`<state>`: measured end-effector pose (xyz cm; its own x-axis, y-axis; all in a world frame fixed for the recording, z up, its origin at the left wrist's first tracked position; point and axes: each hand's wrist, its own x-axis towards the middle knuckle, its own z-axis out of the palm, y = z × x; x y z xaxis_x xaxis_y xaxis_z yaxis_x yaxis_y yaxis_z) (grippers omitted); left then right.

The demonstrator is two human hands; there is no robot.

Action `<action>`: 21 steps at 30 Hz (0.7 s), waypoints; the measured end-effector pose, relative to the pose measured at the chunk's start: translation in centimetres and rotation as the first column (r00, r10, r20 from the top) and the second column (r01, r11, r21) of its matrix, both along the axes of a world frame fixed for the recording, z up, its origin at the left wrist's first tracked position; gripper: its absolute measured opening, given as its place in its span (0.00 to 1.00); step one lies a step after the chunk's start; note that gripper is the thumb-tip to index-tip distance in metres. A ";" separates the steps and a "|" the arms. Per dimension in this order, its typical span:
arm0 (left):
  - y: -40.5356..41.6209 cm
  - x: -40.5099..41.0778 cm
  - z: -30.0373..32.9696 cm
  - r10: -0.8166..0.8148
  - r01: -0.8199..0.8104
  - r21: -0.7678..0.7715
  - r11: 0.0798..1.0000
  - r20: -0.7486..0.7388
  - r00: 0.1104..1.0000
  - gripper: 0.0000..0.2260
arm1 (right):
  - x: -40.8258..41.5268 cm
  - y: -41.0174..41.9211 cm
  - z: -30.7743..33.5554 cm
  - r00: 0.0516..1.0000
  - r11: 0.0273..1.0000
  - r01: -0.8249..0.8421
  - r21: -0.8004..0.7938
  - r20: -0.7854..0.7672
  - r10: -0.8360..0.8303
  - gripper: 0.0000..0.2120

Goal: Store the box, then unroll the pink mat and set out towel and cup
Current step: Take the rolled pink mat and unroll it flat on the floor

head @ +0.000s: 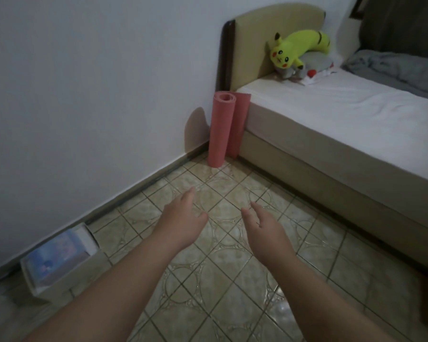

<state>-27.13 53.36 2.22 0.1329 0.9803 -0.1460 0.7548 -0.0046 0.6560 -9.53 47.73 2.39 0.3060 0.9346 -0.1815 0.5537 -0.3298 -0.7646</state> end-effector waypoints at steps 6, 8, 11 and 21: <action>2.5 1.1 -0.6 -0.074 0.072 -0.051 0.996 -0.032 0.997 0.32 | 1.1 8.0 3.7 0.997 0.999 0.005 0.049 0.080 -0.009 0.30; 3.3 0.8 -1.1 -0.089 0.086 -0.080 0.993 -0.036 0.995 0.31 | 1.3 11.5 5.5 0.995 0.997 0.001 0.080 0.104 -0.009 0.30; 4.5 0.5 -2.2 -0.120 0.110 -0.124 0.986 -0.069 0.990 0.32 | 1.8 16.1 7.8 0.996 0.989 0.032 0.144 0.084 -0.044 0.27; 18.2 3.5 -1.3 -0.121 0.107 -0.114 0.988 -0.117 0.986 0.30 | 5.4 24.8 4.0 0.992 0.998 0.063 0.030 0.106 -0.066 0.31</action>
